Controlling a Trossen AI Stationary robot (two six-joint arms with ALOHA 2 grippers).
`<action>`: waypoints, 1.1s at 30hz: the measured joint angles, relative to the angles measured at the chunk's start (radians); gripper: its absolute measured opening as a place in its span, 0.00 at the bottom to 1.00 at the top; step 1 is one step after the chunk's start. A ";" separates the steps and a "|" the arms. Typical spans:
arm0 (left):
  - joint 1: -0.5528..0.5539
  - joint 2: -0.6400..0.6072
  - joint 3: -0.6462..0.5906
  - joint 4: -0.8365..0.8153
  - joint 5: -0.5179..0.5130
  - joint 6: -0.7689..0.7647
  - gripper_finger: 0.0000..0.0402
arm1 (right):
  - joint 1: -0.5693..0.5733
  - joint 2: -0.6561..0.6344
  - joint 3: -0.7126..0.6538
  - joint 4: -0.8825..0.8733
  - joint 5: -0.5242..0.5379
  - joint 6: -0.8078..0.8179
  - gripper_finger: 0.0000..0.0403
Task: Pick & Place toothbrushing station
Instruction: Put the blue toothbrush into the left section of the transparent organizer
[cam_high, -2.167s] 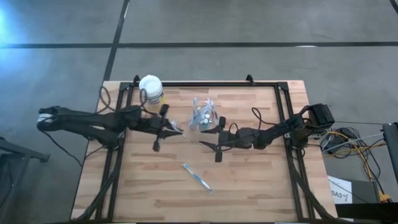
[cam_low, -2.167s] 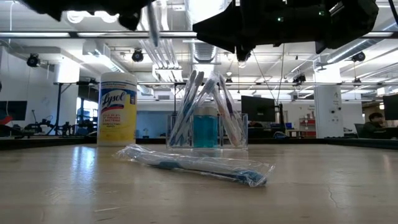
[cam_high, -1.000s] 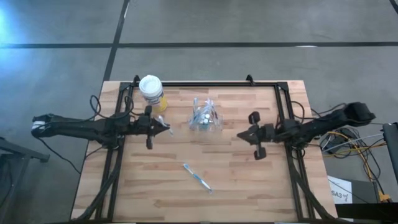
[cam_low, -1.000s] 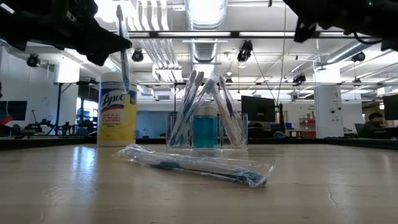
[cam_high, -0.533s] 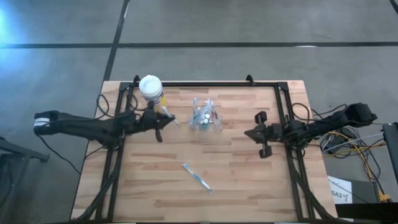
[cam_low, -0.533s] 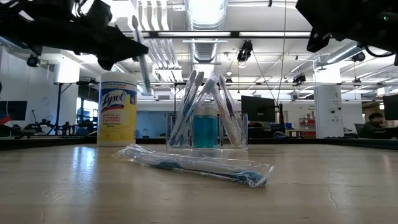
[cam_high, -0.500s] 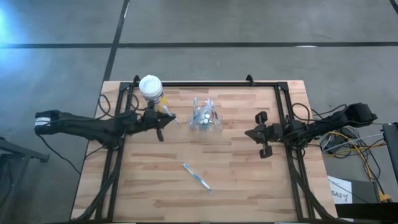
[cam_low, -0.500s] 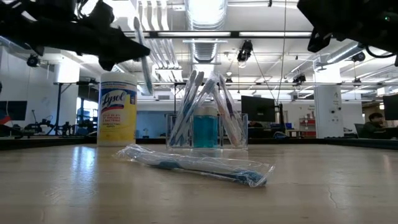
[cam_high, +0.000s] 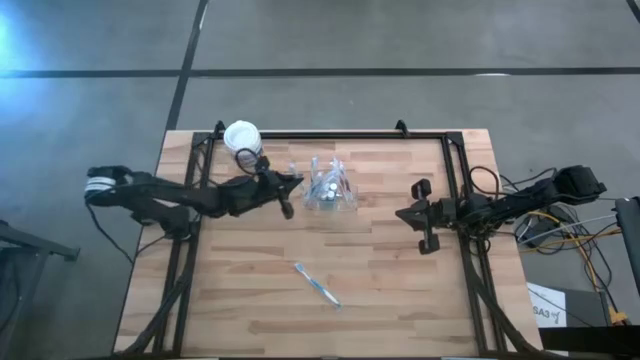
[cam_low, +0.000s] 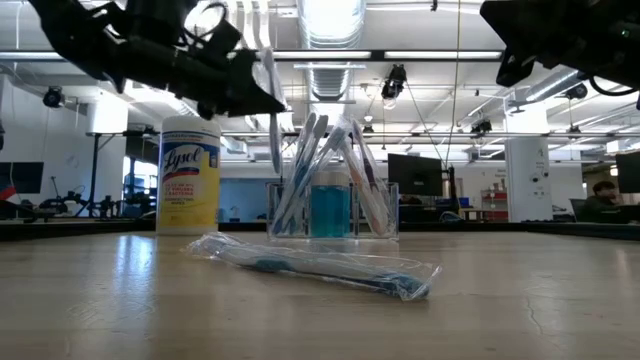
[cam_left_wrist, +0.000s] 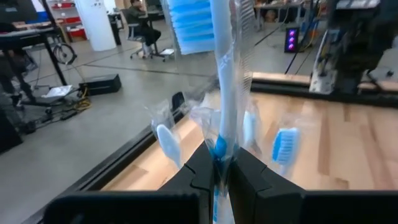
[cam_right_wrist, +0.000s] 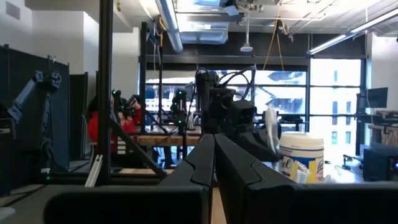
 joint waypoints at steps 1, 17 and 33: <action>0.001 0.021 0.008 0.001 -0.008 0.000 0.06 | 0.000 0.001 0.000 -0.002 0.000 0.000 0.02; 0.040 0.270 0.010 0.182 -0.043 -0.064 0.06 | 0.000 0.002 0.000 -0.003 0.000 -0.004 0.02; 0.065 0.383 0.009 0.224 0.011 -0.115 0.06 | 0.000 0.002 0.000 -0.004 0.000 -0.007 0.02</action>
